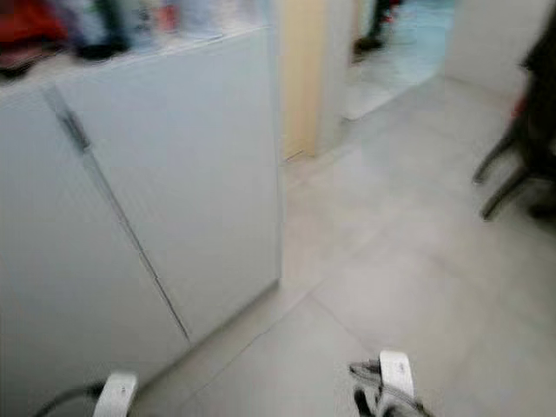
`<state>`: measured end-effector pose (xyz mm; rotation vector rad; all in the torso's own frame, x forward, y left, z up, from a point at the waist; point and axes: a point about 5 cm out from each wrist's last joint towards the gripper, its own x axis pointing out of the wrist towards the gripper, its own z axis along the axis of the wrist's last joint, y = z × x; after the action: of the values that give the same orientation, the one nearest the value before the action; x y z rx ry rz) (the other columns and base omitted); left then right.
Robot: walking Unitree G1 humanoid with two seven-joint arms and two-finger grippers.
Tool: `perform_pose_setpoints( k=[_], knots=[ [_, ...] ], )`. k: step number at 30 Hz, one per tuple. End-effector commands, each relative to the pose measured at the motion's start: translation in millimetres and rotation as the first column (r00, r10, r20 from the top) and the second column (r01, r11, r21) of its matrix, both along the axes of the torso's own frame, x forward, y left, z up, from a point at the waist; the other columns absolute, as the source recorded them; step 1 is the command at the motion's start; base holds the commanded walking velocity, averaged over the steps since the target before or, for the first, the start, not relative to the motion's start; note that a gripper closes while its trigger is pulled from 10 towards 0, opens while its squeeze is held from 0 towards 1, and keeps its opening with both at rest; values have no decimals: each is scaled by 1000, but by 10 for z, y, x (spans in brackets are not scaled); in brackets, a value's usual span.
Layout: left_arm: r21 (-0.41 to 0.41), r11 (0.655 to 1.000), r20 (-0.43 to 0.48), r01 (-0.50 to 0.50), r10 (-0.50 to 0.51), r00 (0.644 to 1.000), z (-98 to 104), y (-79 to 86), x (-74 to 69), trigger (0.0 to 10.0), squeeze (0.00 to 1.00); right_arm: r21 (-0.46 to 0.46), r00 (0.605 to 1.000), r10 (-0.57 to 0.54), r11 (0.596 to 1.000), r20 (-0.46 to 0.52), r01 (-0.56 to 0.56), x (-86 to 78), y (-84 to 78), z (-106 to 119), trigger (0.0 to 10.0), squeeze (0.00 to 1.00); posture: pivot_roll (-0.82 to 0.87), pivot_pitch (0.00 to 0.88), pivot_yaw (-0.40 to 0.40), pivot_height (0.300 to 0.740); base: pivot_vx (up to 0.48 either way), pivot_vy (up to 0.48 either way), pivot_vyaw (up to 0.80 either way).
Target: Restocking fridge
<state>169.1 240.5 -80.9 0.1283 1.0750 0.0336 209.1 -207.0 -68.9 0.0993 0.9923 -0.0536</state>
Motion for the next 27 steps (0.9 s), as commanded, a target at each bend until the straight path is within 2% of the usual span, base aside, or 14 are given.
perform_pose_setpoints(
  k=[1, 27],
  knots=[
    [-3, 1000, -1, 18, -18, 1000, 4, -38, 33, 10000, 0, -20, 999, -11, 1000, -30, 10, -90, -94, -32, 10000, 0, 23, 0, -41, 740, 0, 0, 800],
    [-19, 999, 8, -40, 40, 999, 4, -57, 49, 10000, 0, -24, 999, 15, 1000, -28, -16, -62, -114, -11, 10000, 0, 32, 0, -60, 740, 0, 0, 800]
  ],
)
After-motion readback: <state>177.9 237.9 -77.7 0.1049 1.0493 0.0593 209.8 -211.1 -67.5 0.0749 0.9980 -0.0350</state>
